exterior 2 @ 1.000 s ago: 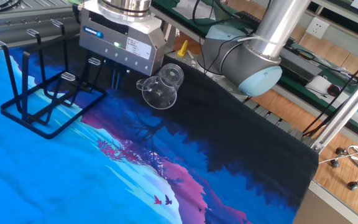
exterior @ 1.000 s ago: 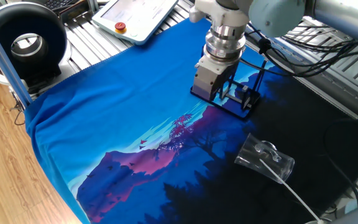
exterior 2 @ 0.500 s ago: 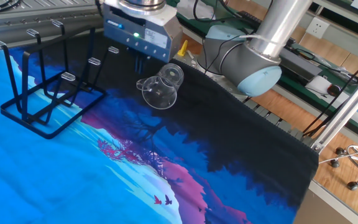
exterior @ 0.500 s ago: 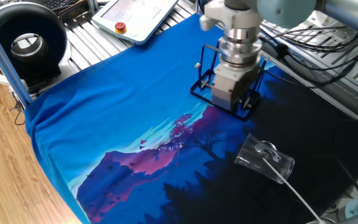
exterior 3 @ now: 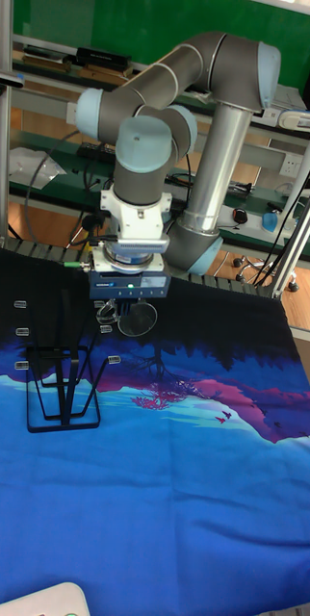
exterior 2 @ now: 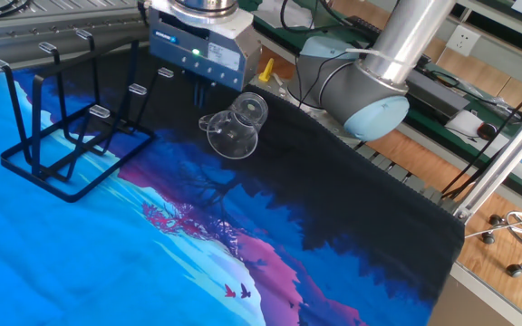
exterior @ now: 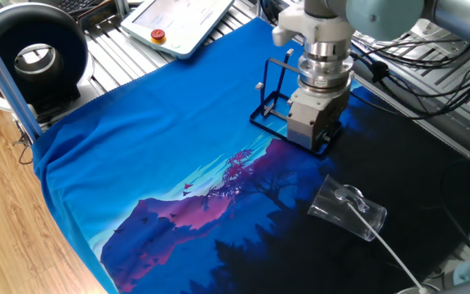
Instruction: Take the cup off the cup rack
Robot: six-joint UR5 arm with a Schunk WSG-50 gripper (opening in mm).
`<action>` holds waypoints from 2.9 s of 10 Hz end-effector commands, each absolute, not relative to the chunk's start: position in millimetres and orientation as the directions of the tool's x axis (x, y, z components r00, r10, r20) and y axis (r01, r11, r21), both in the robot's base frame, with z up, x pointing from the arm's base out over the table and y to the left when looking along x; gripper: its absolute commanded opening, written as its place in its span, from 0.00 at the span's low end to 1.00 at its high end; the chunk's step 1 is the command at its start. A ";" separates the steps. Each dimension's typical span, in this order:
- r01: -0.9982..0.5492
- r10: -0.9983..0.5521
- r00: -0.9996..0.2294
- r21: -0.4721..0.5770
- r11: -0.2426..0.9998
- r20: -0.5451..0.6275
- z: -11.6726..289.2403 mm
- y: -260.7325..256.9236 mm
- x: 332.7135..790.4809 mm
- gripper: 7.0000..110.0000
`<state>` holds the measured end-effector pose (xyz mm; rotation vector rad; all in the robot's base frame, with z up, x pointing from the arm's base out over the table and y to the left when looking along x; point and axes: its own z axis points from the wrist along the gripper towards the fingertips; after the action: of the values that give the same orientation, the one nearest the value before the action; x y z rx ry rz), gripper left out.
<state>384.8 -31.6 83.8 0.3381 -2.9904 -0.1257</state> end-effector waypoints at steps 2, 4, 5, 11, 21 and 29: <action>-0.227 -0.216 -0.972 0.145 0.963 -0.089 83.8 -11.4 433.0 0.00; -0.159 -0.171 -0.981 0.120 0.980 0.095 83.1 -25.9 391.0 0.00; -0.171 -0.185 -0.963 0.087 0.981 0.195 85.9 -38.9 367.5 0.00; -0.231 -0.232 -0.940 0.034 0.972 0.252 38.1 -117.7 343.7 0.00; -0.131 -0.149 -0.925 0.077 0.988 0.348 25.7 -21.5 300.0 0.00; 0.020 -0.054 -0.909 0.171 0.985 0.414 18.6 119.3 277.9 0.00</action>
<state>285.1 73.4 31.3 0.0830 -2.7154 -0.1547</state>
